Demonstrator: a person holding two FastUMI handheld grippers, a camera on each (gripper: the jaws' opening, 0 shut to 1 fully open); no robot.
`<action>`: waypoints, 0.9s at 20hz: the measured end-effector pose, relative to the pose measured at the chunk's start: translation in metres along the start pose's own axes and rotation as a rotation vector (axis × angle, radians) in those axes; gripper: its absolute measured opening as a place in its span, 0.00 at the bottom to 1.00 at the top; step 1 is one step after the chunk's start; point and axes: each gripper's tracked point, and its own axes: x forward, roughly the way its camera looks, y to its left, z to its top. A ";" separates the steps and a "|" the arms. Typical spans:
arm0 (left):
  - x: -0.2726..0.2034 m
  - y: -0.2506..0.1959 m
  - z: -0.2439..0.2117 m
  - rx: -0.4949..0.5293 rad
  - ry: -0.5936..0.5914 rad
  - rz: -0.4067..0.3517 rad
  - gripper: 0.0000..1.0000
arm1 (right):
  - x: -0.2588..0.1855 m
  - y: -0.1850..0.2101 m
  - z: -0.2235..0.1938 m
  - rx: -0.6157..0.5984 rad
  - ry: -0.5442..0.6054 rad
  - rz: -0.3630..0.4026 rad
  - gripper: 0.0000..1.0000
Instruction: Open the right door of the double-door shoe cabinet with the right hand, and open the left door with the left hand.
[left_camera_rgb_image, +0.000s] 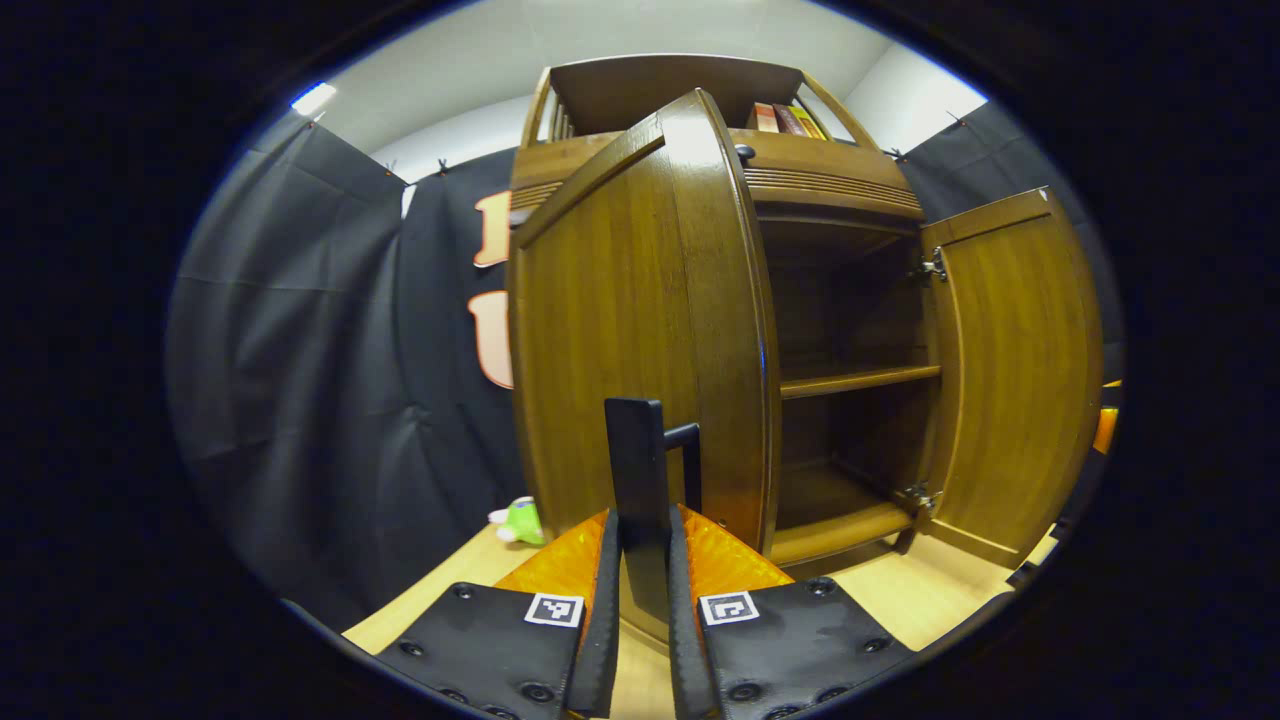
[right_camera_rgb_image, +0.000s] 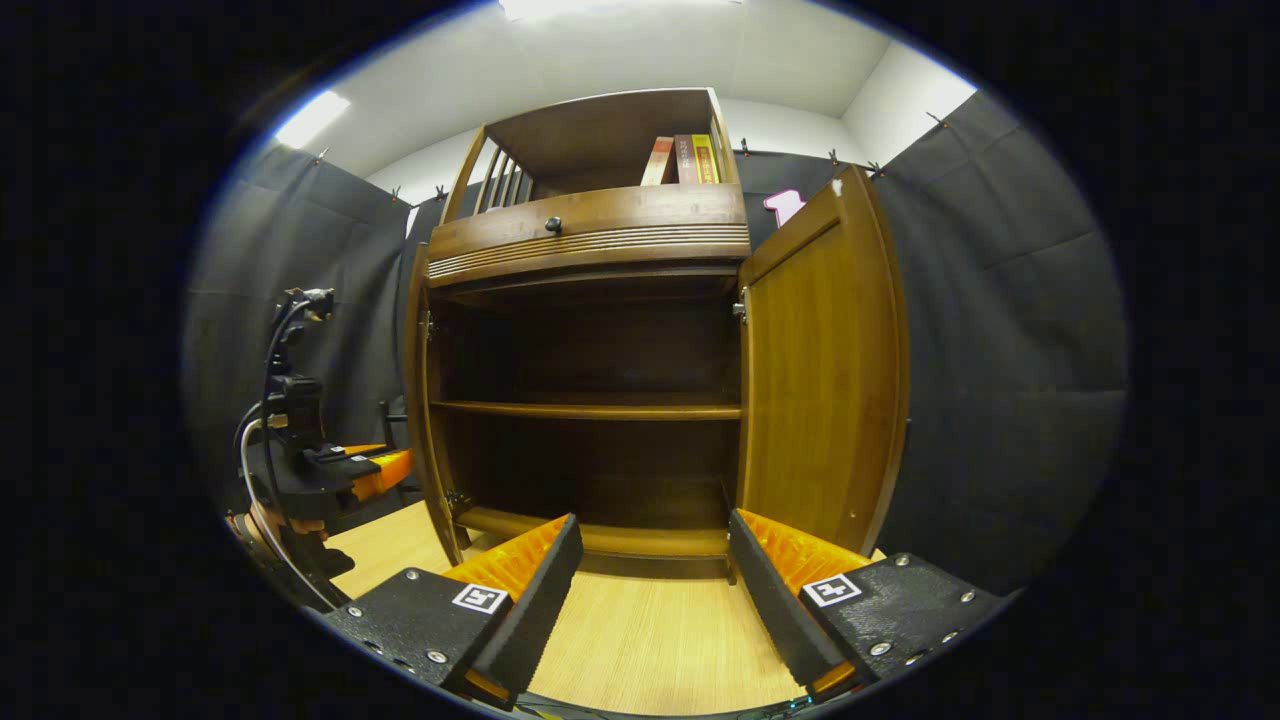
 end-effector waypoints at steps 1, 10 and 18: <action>-0.003 0.008 0.001 0.000 -0.013 0.004 0.24 | 0.003 0.004 -0.002 -0.002 0.001 0.004 0.92; -0.017 0.042 -0.002 -0.029 -0.024 -0.141 0.20 | 0.023 0.042 -0.013 -0.021 -0.004 -0.007 1.00; -0.027 0.089 -0.005 -0.006 -0.036 -0.213 0.20 | 0.036 0.063 -0.021 -0.024 0.007 -0.047 1.00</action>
